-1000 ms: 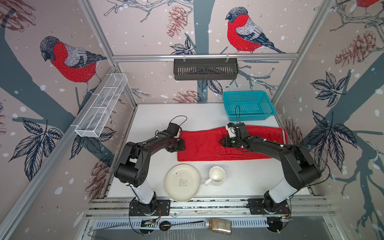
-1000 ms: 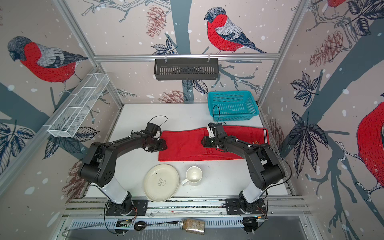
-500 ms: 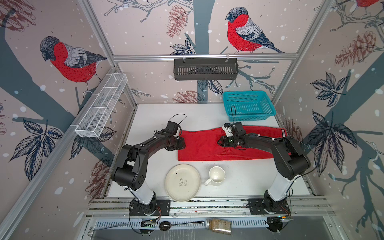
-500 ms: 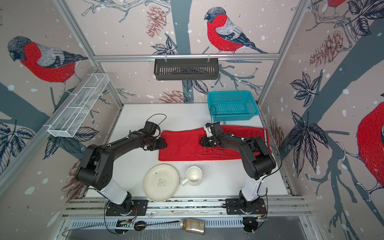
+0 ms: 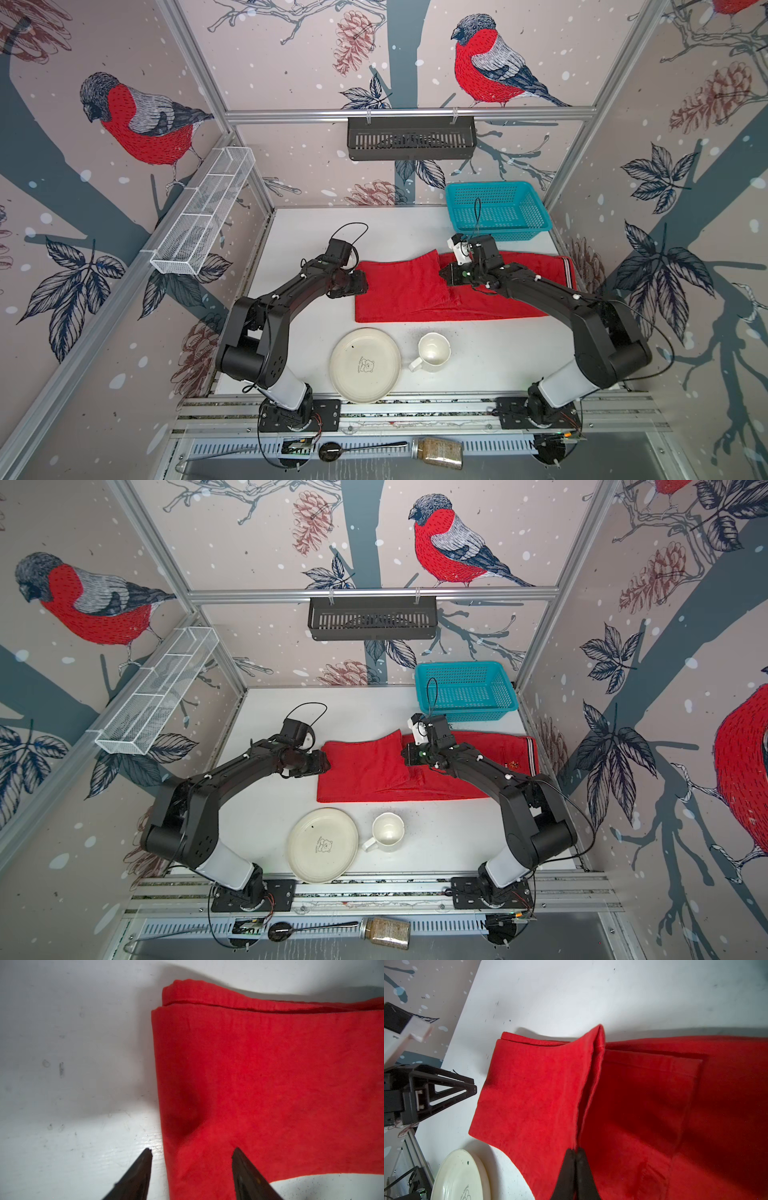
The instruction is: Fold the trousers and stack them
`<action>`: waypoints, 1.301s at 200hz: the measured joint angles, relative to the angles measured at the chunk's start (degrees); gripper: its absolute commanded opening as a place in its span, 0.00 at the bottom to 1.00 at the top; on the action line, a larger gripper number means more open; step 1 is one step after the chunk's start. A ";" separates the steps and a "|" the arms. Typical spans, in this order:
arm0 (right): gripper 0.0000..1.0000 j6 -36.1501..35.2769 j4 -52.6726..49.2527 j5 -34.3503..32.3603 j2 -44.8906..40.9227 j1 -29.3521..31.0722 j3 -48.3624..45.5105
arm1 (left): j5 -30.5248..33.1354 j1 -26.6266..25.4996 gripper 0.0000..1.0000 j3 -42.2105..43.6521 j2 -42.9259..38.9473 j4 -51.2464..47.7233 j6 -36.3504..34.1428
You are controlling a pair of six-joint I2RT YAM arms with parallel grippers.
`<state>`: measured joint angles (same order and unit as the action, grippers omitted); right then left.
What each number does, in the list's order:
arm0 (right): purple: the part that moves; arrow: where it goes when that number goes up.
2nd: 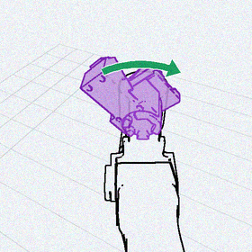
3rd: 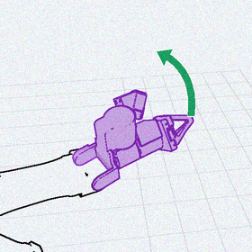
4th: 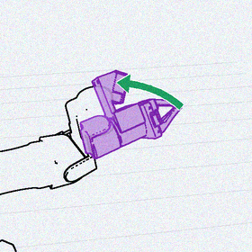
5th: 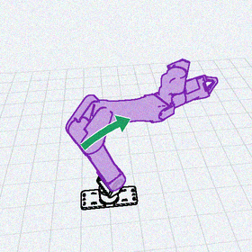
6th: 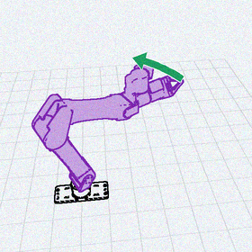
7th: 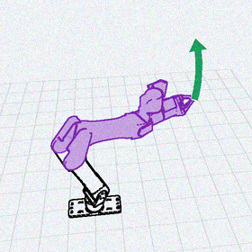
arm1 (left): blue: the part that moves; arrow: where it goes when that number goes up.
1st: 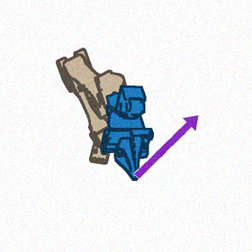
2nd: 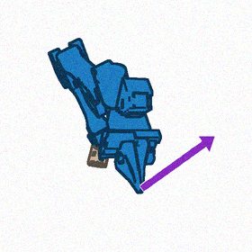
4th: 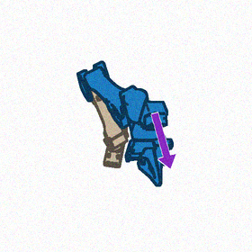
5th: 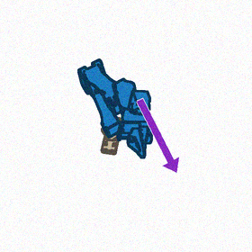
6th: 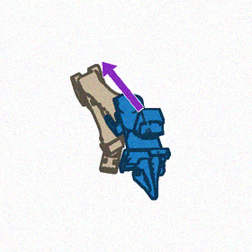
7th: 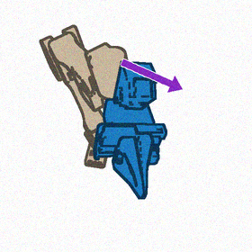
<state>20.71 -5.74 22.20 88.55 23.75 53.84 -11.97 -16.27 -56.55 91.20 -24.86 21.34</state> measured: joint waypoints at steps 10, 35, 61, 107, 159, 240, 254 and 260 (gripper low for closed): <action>0.04 -0.02 -0.90 -0.70 -1.09 -0.98 -0.55 | -0.13 0.04 0.62 0.00 0.04 0.00 -0.31; 0.04 -0.48 -2.80 -1.79 -1.60 -3.63 -2.08 | -0.48 0.04 0.62 -0.04 0.79 0.02 -0.31; 0.04 -1.57 -3.21 -3.37 1.01 -4.42 -2.36 | -1.36 0.04 0.62 -0.04 1.40 0.04 -0.33; 0.06 -2.64 -1.81 -4.04 6.64 -4.42 -3.13 | -2.51 0.04 0.61 0.09 3.02 0.33 -0.37; 0.08 -2.69 -0.24 -4.04 7.17 -4.28 -3.23 | -4.70 0.04 0.59 0.52 4.66 1.77 -0.35; 0.11 -2.93 2.86 -5.16 10.49 -4.31 -2.93 | -7.32 0.04 0.39 1.40 7.91 4.81 -0.31; 0.12 -2.93 2.89 -5.81 10.58 -4.31 -3.52 | -7.34 0.04 0.31 1.11 8.39 4.92 -0.24; 0.14 -2.93 3.06 -5.99 10.58 -4.31 -3.69 | -7.39 0.04 0.28 0.96 8.61 4.92 -0.22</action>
<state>17.78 -2.68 16.21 99.13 19.44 50.15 -19.35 -16.23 -55.59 99.81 -19.94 21.12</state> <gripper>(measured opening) 0.113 0.325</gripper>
